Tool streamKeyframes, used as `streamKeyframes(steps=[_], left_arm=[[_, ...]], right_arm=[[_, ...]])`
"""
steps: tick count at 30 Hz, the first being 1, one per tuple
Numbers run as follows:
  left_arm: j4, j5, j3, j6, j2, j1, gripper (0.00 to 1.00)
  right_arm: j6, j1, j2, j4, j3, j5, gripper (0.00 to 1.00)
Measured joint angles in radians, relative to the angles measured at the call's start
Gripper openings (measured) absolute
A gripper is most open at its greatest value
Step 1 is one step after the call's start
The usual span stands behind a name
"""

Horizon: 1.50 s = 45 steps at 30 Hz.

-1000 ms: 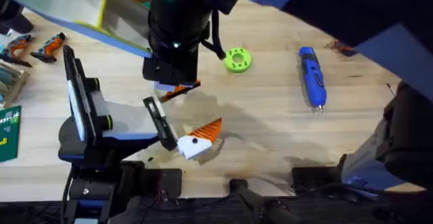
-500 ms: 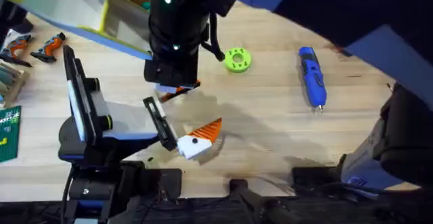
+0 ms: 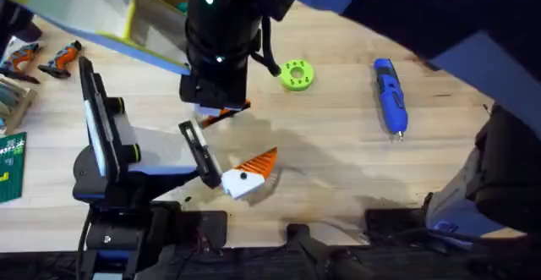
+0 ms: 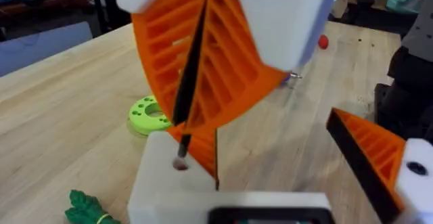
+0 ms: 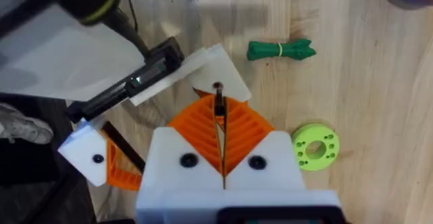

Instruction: Pick up the gripper from the table and insert it into the empty holder that is missing its gripper. Then pick up a screw, insert it into the mounting hole, and use the screwdriver to tighten it. Finally, clean up the table by picking up the vegetable and placing it into the bucket.

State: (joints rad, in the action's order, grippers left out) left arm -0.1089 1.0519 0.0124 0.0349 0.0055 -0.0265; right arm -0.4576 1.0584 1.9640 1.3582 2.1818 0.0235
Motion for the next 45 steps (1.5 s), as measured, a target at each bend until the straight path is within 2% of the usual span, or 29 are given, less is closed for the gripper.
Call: streamKeyframes(steps=[45], left_arm=[[0.0, 0.0, 0.0, -0.009, 0.0, 0.0, 0.986]], right_arm=[[0.0, 0.0, 0.027, 0.001, 0.0, 0.0, 0.006]])
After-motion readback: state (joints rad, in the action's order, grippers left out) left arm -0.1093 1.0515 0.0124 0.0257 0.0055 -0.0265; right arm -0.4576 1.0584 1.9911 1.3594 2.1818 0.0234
